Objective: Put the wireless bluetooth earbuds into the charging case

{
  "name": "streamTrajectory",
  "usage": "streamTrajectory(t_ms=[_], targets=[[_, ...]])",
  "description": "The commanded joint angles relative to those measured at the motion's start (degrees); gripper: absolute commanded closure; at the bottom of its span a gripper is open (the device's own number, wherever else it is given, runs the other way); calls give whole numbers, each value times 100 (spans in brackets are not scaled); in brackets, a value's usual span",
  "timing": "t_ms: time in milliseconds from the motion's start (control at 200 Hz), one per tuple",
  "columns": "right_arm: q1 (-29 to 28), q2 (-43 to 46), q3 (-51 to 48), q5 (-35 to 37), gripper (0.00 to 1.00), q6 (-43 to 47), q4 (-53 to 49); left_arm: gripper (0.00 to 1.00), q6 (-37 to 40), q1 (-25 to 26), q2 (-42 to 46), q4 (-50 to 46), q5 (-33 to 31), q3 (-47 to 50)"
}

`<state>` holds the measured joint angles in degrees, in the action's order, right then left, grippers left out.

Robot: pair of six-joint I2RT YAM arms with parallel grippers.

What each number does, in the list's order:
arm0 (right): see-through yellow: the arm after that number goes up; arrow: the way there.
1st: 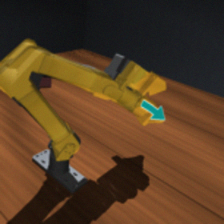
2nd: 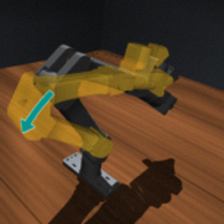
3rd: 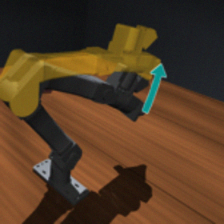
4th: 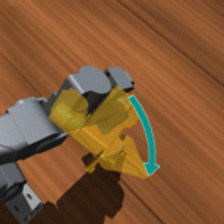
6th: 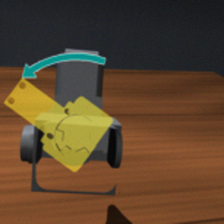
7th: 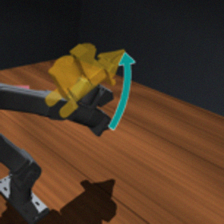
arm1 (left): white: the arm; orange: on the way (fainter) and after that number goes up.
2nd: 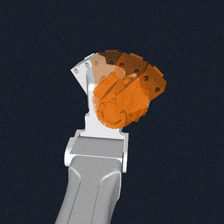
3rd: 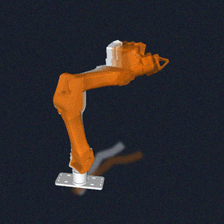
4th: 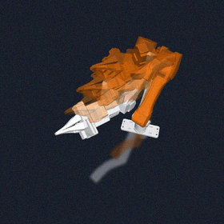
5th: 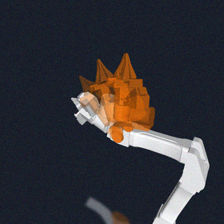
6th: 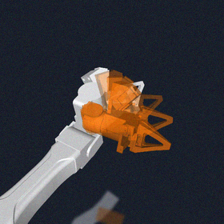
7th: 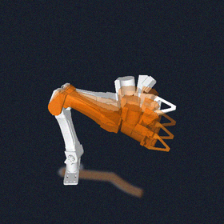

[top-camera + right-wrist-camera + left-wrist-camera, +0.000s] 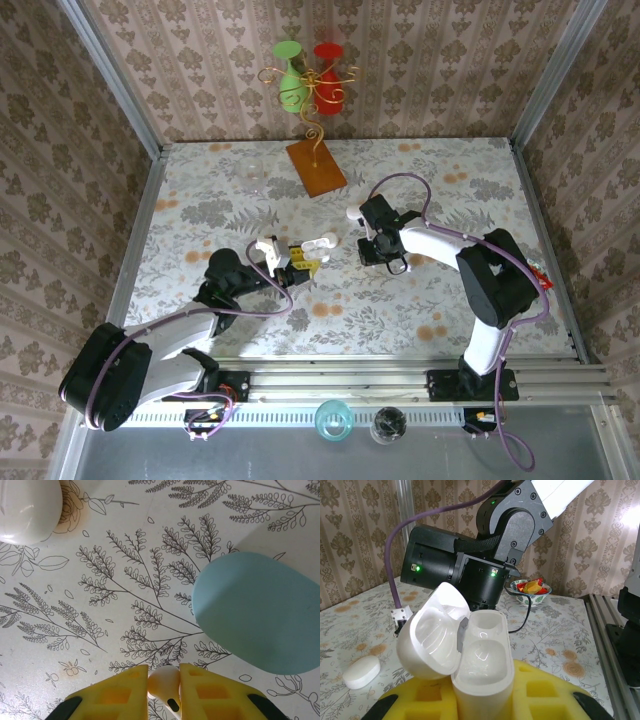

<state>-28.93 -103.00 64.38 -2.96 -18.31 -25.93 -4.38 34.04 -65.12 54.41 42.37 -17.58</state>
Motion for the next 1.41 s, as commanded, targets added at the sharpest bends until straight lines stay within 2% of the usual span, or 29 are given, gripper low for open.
streamTrajectory(t_ms=[0, 265, 635, 785, 1175, 1400], targets=[[-44, -116, 79, 233, 79, -172, -244, 97, 147, -29, 96, 157, -21, 30], [-197, -108, 108, 675, 75, -172, -456, 97, 194, -44, 74, 173, -109, 66], [-608, -243, 254, 2573, 78, -278, -1320, 97, 179, -126, 122, 318, -112, 145], [-752, -494, 393, 3081, 78, -330, -1655, 97, 169, -169, 231, 374, -154, 240], [-1146, -720, 736, 2314, 72, -540, -1777, 96, 312, -223, 764, 70, -290, 379], [-1260, -501, 708, 1977, 66, -742, -1744, 96, 344, -230, 851, 58, -294, 405]])
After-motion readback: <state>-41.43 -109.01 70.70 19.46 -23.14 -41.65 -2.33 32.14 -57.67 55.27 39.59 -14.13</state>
